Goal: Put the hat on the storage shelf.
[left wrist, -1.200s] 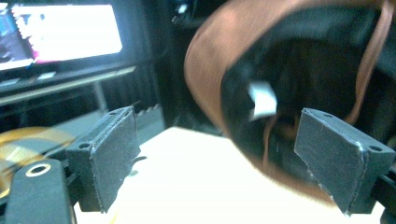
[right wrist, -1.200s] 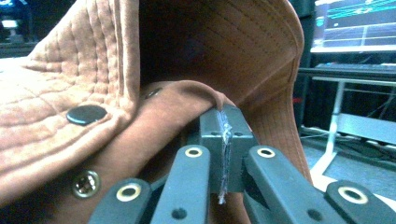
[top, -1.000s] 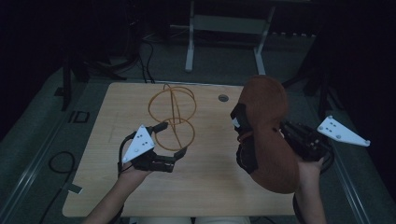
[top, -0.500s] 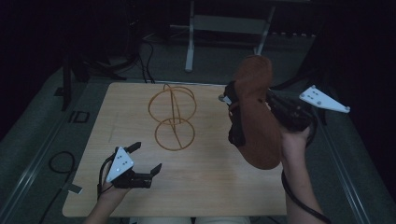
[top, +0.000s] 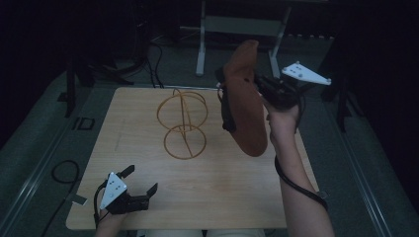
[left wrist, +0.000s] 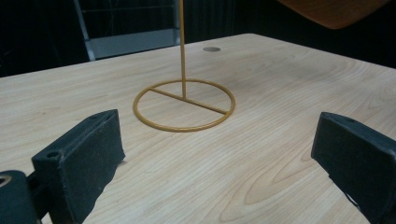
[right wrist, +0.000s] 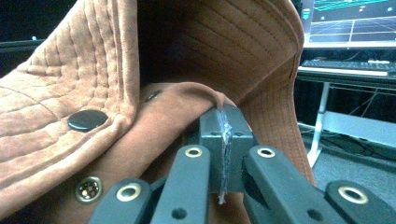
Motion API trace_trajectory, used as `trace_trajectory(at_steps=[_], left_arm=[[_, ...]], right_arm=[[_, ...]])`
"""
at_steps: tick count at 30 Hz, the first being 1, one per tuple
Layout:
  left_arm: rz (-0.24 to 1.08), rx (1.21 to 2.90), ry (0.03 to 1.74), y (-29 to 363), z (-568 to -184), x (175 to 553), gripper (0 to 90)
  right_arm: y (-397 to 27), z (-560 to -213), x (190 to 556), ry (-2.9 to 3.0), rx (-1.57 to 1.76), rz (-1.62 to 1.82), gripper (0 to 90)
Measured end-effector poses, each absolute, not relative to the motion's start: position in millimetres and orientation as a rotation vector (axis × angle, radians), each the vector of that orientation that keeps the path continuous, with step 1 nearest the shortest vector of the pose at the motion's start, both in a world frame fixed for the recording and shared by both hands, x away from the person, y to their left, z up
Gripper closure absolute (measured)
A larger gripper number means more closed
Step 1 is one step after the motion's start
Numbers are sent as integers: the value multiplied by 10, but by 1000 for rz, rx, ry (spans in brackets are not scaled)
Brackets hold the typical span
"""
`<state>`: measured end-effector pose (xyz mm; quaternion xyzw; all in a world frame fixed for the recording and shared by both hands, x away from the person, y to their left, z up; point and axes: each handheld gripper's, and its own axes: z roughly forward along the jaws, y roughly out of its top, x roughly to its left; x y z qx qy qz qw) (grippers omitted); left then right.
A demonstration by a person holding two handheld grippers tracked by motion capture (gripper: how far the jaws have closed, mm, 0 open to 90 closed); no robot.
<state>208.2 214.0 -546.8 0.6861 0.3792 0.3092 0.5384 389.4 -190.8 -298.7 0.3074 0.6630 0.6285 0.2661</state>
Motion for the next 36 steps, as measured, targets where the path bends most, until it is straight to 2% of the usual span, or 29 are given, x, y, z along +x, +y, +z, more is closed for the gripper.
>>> trace_trajectory(at_steps=[5, 16, 17, 23, 28, 36], left_arm=[[761, 1639, 884, 2163, -5480, 2049, 28], [745, 1621, 902, 2260, -5529, 2044, 28], [746, 1620, 904, 2265, -5530, 2045, 28], [736, 1622, 900, 2275, -5542, 2036, 28], [732, 1621, 899, 2275, -5543, 2036, 28], [715, 1619, 896, 2282, -5552, 2041, 28]], right_arm=[[-1652, -2924, 4010, 1805, 814, 1698, 894], [-774, -2864, 4209, 1960, 707, 1676, 893], [-617, -2909, 4230, 2010, 691, 1682, 893], [-264, -3083, 4264, 2153, 666, 1655, 892], [-147, -3170, 4273, 2206, 650, 1610, 892], [49, -3536, 4305, 2341, 651, 1467, 874]])
